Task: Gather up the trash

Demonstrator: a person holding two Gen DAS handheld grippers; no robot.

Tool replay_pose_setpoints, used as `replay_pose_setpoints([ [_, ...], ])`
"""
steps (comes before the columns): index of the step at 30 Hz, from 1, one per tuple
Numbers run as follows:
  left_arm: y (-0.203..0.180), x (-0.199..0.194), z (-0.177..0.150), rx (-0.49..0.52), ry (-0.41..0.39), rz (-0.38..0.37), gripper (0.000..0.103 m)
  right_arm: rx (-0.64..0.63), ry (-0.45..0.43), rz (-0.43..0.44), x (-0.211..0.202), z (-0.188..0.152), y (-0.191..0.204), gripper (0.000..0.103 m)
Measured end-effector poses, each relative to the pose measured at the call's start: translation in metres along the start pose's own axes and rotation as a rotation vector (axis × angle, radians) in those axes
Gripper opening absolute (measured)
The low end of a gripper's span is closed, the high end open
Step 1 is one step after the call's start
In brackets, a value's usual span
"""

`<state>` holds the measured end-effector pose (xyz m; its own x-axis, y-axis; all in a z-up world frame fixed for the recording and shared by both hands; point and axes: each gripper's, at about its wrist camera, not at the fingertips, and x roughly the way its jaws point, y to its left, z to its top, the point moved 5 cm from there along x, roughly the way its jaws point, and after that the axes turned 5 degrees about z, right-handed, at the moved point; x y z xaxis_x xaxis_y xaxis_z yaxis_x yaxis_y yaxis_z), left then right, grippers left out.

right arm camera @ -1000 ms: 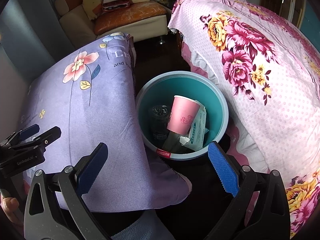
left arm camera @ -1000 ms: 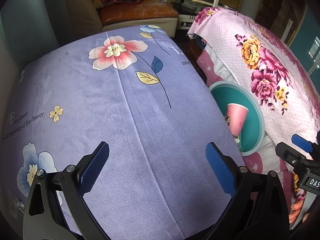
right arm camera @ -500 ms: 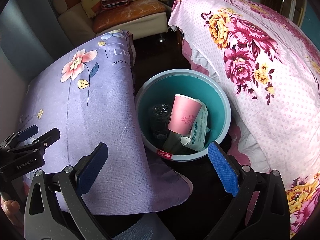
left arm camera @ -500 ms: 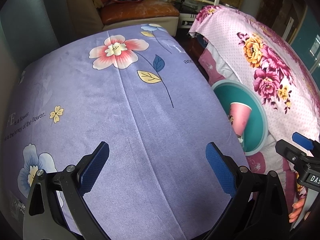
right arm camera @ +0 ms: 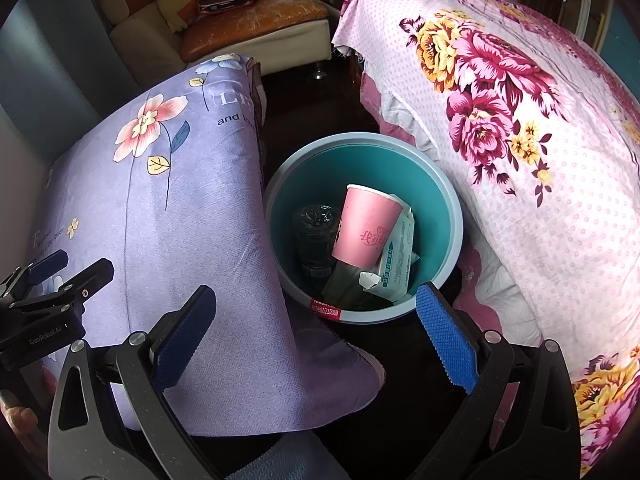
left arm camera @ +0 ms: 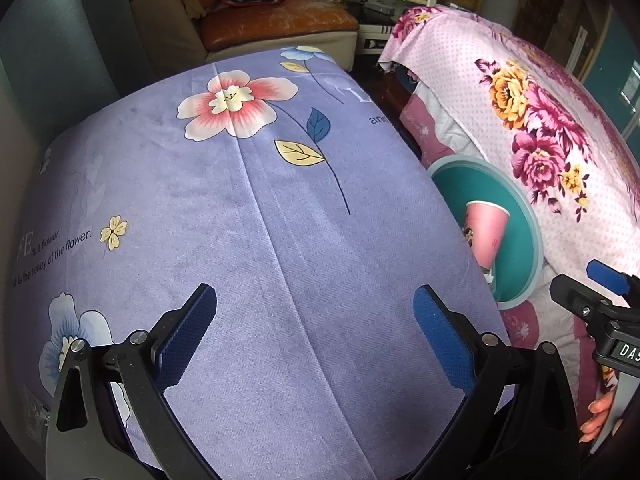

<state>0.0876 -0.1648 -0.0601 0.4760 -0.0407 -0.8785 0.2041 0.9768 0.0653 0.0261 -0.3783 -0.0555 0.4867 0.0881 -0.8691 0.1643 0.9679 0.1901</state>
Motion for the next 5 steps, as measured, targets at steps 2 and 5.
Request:
replay_pose_setpoints([
  [2,-0.0013,0.0023,-0.0003,0.003,0.005,-0.007,0.099,0.003,0.001,-0.001,0.0007,-0.0005,-0.0013,0.096],
  [5,-0.0034,0.0037,-0.0020,0.005,0.005,-0.019,0.099,0.006,0.002,-0.003,0.0020,-0.0015,-0.0029,0.096],
])
